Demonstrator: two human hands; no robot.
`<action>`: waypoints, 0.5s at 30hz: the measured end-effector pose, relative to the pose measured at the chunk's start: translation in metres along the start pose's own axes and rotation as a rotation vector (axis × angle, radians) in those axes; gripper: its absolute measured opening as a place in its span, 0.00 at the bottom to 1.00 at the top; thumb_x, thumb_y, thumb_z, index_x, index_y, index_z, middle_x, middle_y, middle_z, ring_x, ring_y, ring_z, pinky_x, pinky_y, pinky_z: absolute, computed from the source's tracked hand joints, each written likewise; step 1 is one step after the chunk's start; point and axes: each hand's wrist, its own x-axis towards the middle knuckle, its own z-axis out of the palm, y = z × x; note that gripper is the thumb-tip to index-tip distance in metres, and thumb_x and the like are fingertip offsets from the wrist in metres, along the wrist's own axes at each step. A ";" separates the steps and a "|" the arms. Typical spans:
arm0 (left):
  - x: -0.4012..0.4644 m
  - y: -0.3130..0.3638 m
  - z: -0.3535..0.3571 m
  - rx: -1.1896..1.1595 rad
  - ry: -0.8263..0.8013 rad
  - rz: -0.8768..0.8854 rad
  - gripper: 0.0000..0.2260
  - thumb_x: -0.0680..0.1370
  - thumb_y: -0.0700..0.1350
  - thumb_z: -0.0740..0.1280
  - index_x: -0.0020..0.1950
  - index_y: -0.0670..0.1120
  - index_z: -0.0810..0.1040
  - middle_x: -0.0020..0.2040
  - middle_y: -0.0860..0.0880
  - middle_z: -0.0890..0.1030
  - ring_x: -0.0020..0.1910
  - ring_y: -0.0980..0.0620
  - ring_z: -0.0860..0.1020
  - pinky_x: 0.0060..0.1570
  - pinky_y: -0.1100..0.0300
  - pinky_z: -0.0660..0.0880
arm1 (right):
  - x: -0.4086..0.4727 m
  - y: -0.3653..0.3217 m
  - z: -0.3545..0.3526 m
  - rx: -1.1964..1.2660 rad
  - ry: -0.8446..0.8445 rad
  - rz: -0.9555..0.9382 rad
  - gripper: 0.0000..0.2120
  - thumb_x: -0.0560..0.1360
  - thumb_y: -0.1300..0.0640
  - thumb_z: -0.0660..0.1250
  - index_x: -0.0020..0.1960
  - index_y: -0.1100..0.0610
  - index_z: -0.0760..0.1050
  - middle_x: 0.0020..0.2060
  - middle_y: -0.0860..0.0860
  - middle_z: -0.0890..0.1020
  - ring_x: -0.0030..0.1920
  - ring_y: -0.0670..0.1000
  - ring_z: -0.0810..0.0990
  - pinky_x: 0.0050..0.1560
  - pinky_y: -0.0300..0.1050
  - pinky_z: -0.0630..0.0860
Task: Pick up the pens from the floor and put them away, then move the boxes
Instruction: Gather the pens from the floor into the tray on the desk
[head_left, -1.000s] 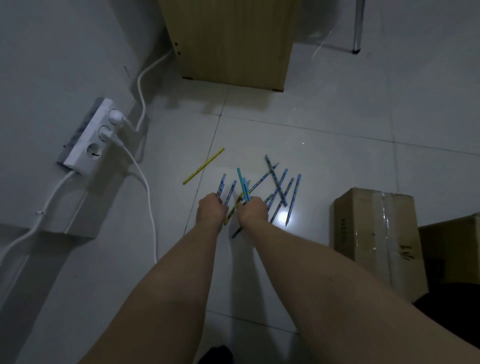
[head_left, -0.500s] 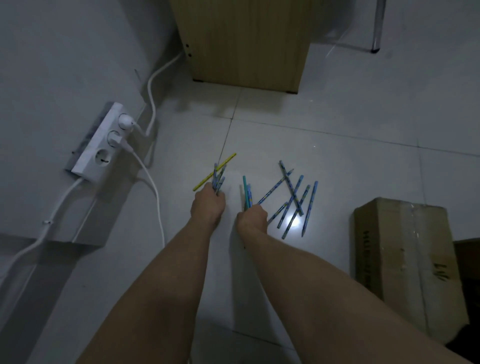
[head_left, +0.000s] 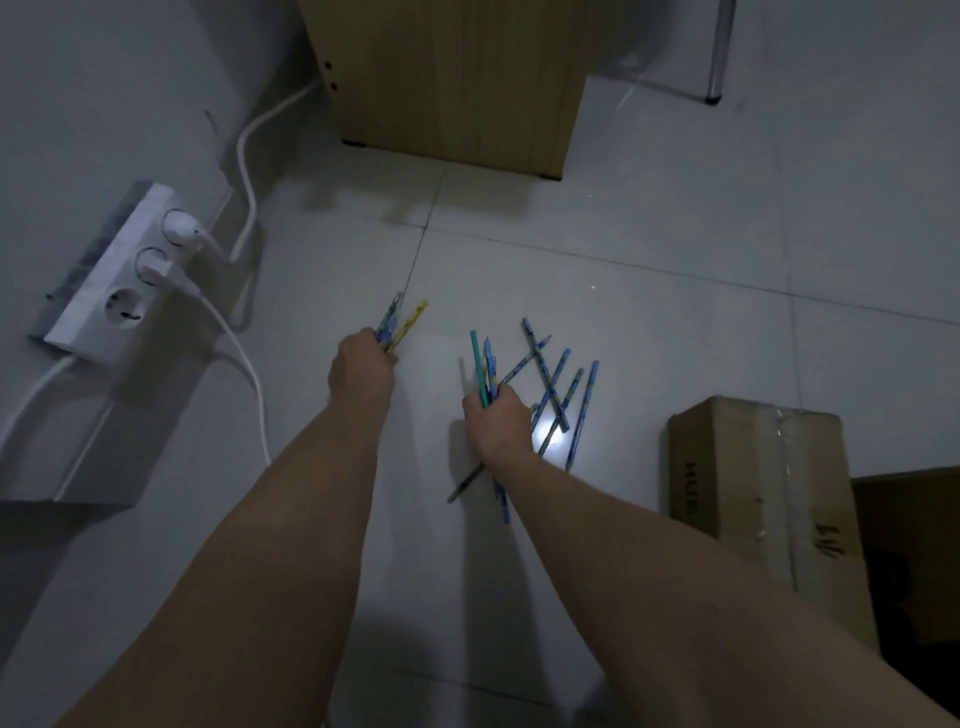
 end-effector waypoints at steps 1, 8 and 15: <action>-0.003 0.000 0.006 0.014 -0.003 0.002 0.11 0.78 0.45 0.66 0.57 0.40 0.77 0.54 0.37 0.79 0.51 0.37 0.80 0.47 0.50 0.75 | 0.001 0.001 -0.004 0.013 -0.005 -0.003 0.13 0.78 0.53 0.62 0.56 0.62 0.73 0.50 0.58 0.80 0.44 0.55 0.76 0.41 0.41 0.68; -0.065 0.040 -0.028 -0.111 -0.156 -0.117 0.16 0.81 0.46 0.59 0.59 0.36 0.76 0.57 0.34 0.78 0.55 0.35 0.78 0.51 0.51 0.74 | -0.043 -0.030 -0.055 0.043 -0.022 0.085 0.10 0.79 0.52 0.61 0.50 0.58 0.73 0.44 0.54 0.78 0.46 0.56 0.77 0.44 0.45 0.71; -0.159 0.110 -0.154 -0.340 -0.395 -0.136 0.17 0.83 0.49 0.58 0.56 0.36 0.76 0.54 0.36 0.79 0.54 0.39 0.78 0.52 0.54 0.72 | -0.147 -0.137 -0.145 0.012 -0.041 0.095 0.16 0.80 0.54 0.59 0.34 0.51 0.67 0.34 0.52 0.76 0.40 0.57 0.78 0.46 0.57 0.80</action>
